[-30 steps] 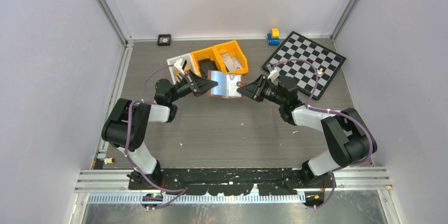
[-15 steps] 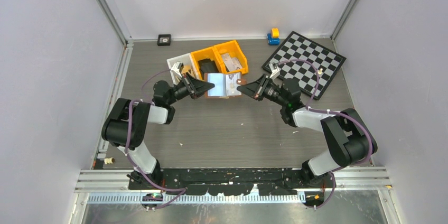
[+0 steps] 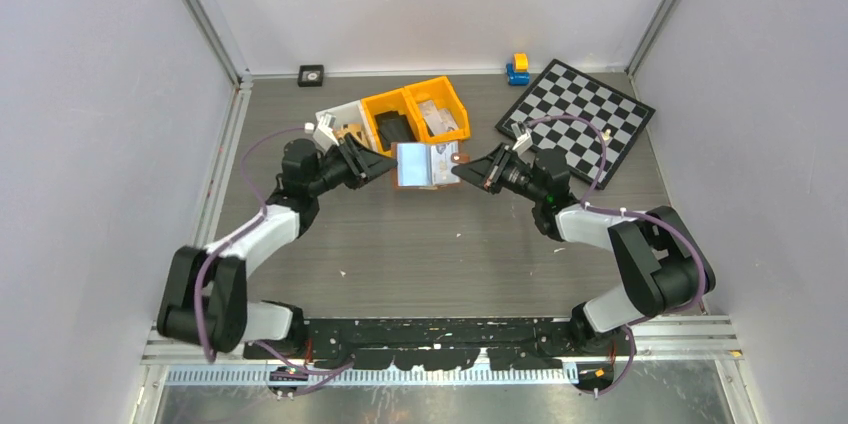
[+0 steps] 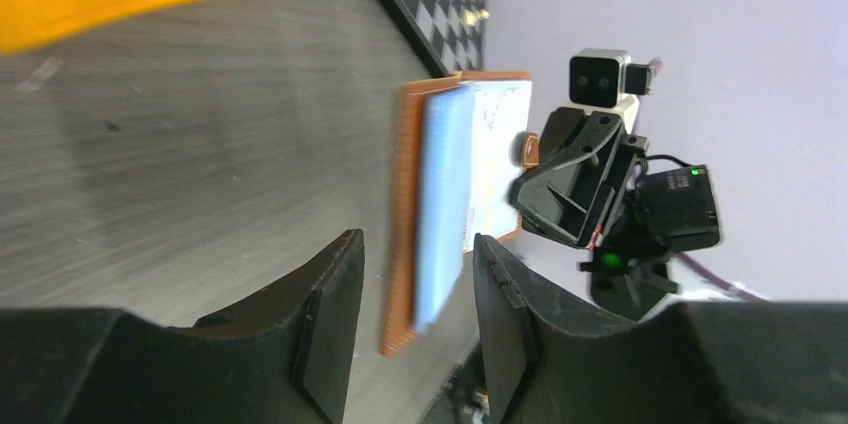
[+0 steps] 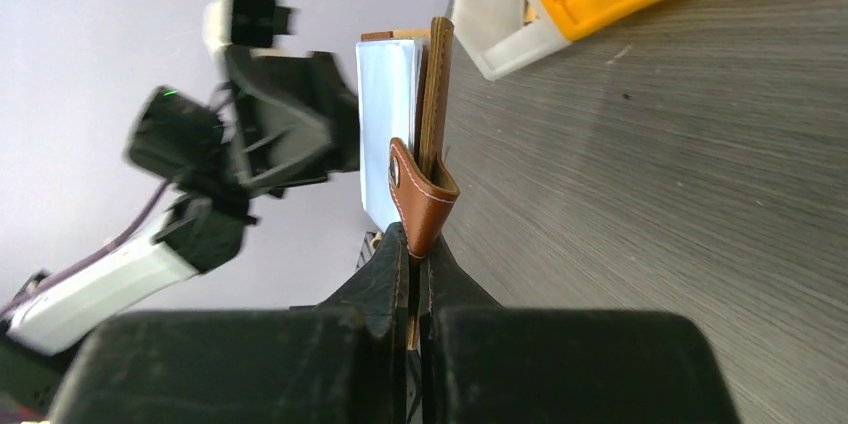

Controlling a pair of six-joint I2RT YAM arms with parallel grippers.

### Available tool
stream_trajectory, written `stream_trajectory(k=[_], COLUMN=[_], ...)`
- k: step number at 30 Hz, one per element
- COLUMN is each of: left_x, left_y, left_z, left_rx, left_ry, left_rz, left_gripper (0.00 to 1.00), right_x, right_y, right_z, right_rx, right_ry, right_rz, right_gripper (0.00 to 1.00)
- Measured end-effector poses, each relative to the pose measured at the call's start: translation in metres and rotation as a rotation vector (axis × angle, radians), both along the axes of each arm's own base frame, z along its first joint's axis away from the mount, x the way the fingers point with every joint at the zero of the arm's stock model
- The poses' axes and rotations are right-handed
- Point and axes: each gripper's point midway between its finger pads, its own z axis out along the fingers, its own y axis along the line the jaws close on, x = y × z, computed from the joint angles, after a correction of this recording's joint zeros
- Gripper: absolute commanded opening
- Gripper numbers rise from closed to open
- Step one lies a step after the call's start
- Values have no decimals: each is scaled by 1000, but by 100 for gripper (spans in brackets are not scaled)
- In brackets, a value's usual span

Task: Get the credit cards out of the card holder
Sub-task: Remove the credit card from the card holder.

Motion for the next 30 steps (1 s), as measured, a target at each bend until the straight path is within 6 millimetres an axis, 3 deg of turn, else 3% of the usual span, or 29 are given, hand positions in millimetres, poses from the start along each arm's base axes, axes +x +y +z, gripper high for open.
stream_trajectory(k=[6,10,12,14,17,20,26,30], left_x=[-10,-16,-17,-19,-25,-34,-37,-35], left_y=[11,11,4,-7,-35,-54,-66,-70], left_z=[37,31,22,11,-7,-13,0,-4], left_rx=[174,233,244,242,242,238,214,177], left_ry=[-157,-165,-156,-131,-83,-72,-107,-85], left_rz=[89,93,58,9,-110,-199,-252,-278], left_gripper=[46,25,15,11,16,23,31,35], right_x=[2,2,2,2,1,-1,-4,-5], right_y=[-5,-6,-6,-6,-4,-1,3,4], right_z=[-14,-18,-19,-18,-17,-16,-11,-5], right_rx=[-61,-82,-87,-89,-90,-90,-76,-57], right_ry=[27,34,32,30,25,20,9,-12], right_rz=[-31,-39,-40,-37,-32,-23,-4,5], right_gripper=[1,1,1,1,0,1,1,1])
